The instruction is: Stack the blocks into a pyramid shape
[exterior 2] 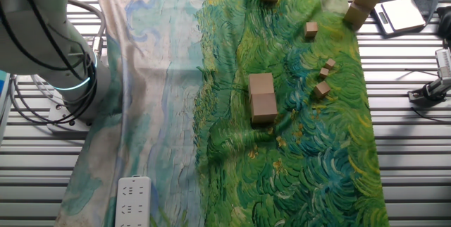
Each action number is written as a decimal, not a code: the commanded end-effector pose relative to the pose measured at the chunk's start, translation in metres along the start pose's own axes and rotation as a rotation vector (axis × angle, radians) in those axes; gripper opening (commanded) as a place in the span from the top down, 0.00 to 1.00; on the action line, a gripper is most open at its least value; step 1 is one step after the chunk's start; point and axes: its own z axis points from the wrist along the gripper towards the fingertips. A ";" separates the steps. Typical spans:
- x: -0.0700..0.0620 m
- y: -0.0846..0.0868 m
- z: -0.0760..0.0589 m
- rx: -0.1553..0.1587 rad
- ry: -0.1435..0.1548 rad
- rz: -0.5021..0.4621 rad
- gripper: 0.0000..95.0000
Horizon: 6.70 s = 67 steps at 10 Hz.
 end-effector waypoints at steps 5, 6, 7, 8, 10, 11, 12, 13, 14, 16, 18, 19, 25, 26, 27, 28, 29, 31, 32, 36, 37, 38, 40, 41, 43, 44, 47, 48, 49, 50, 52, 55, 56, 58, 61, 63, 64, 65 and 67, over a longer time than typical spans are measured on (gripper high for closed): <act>0.017 -0.038 0.013 0.019 -0.041 -0.333 0.20; 0.020 -0.040 0.015 0.019 -0.042 -0.348 0.20; 0.022 -0.041 0.020 0.015 -0.051 -0.369 0.20; 0.023 -0.041 0.022 0.005 -0.058 -0.383 0.20; 0.024 -0.040 0.029 -0.020 -0.077 -0.401 0.20; 0.025 -0.039 0.032 -0.053 -0.091 -0.400 0.20; 0.028 -0.036 0.034 -0.085 -0.092 -0.401 0.20; 0.029 -0.034 0.035 -0.098 -0.099 -0.403 0.20; 0.030 -0.034 0.035 -0.109 -0.106 -0.404 0.20; 0.029 -0.034 0.024 -0.139 -0.102 -0.405 0.20; 0.032 -0.029 0.023 -0.156 -0.121 -0.403 0.00; 0.033 -0.026 0.025 -0.156 -0.124 -0.403 0.00; 0.033 -0.013 0.031 -0.142 -0.107 -0.399 0.00; 0.032 -0.011 0.032 -0.135 -0.097 -0.398 0.00; 0.031 -0.009 0.033 -0.124 -0.089 -0.399 0.00; 0.030 -0.007 0.035 -0.111 -0.082 -0.397 0.00; 0.029 -0.006 0.036 -0.104 -0.076 -0.396 0.00; 0.029 -0.004 0.040 -0.086 -0.067 -0.399 0.00; 0.029 -0.003 0.041 -0.081 -0.064 -0.399 0.00; 0.031 -0.003 0.048 -0.062 -0.058 -0.382 0.20; 0.034 -0.004 0.050 -0.059 -0.059 -0.374 0.20; 0.037 -0.005 0.050 -0.058 -0.060 -0.374 0.20; 0.038 -0.005 0.050 -0.041 -0.063 -0.355 0.20; 0.038 -0.005 0.050 -0.033 -0.062 -0.309 1.00; 0.038 -0.005 0.050 -0.032 -0.059 -0.300 1.00; 0.038 -0.005 0.050 -0.031 -0.053 -0.294 1.00; 0.038 -0.006 0.047 -0.032 -0.049 -0.270 1.00; 0.038 -0.006 0.043 -0.035 -0.044 -0.265 1.00; 0.038 -0.006 0.038 -0.037 -0.041 -0.263 1.00; 0.038 -0.007 0.030 -0.041 -0.036 -0.262 1.00; 0.041 -0.009 0.016 -0.045 -0.027 -0.273 1.00; 0.064 -0.025 -0.002 -0.050 -0.023 -0.323 1.00; 0.075 -0.030 -0.005 -0.051 -0.024 -0.339 1.00; 0.093 -0.035 -0.007 -0.050 -0.025 -0.357 1.00; 0.117 -0.041 -0.007 -0.048 -0.026 -0.381 1.00; 0.126 -0.040 -0.006 -0.045 -0.027 -0.385 1.00; 0.129 -0.040 -0.006 -0.043 -0.027 -0.385 1.00; 0.133 -0.040 -0.005 -0.043 -0.028 -0.381 1.00; 0.133 -0.040 -0.006 -0.042 -0.025 -0.382 1.00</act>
